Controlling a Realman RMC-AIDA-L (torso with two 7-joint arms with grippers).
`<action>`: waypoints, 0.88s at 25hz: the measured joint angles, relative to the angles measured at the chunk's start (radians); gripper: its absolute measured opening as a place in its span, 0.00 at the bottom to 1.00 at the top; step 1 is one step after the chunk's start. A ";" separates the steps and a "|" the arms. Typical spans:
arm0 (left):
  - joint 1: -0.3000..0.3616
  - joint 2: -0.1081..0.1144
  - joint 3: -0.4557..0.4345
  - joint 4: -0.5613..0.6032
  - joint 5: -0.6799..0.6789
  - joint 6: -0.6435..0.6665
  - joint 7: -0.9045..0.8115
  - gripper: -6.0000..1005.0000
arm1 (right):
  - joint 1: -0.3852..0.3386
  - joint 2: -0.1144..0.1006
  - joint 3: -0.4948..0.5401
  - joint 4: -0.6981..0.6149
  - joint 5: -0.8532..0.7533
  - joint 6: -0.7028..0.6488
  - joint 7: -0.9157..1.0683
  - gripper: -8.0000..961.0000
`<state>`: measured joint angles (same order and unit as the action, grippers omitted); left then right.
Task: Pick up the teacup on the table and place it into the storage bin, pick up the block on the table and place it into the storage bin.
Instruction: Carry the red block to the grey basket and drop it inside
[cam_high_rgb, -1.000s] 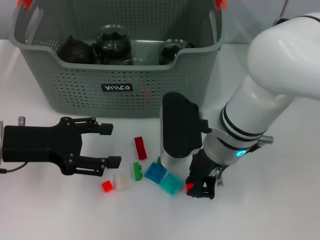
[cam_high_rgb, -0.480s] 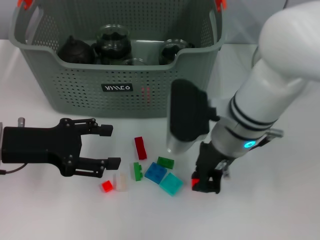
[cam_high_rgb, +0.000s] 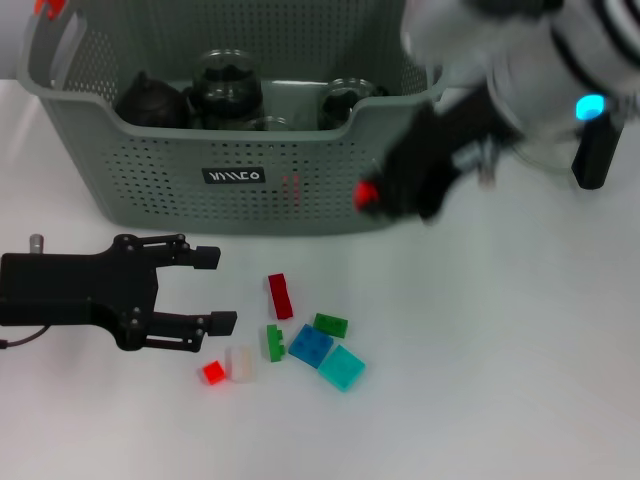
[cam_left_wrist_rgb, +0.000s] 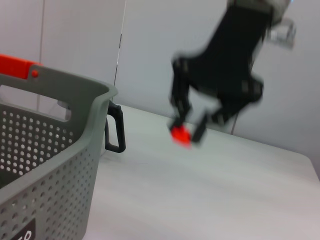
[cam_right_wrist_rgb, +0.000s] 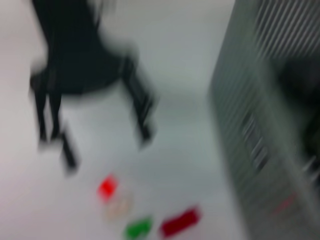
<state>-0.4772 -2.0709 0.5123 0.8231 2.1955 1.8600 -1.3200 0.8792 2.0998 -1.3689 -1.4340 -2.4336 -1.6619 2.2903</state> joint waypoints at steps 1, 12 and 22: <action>-0.001 0.000 0.000 0.000 0.000 0.000 0.000 0.84 | 0.006 0.000 0.018 -0.028 0.008 0.009 0.004 0.21; -0.015 0.003 -0.012 -0.001 -0.006 0.000 0.001 0.84 | 0.069 0.000 0.078 0.054 -0.033 0.428 0.006 0.21; -0.017 0.005 -0.012 -0.001 -0.007 -0.003 0.001 0.84 | 0.160 -0.015 0.089 0.358 -0.075 0.635 0.005 0.25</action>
<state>-0.4939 -2.0660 0.5000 0.8219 2.1889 1.8566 -1.3193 1.0394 2.0851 -1.2798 -1.0763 -2.5081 -1.0264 2.2956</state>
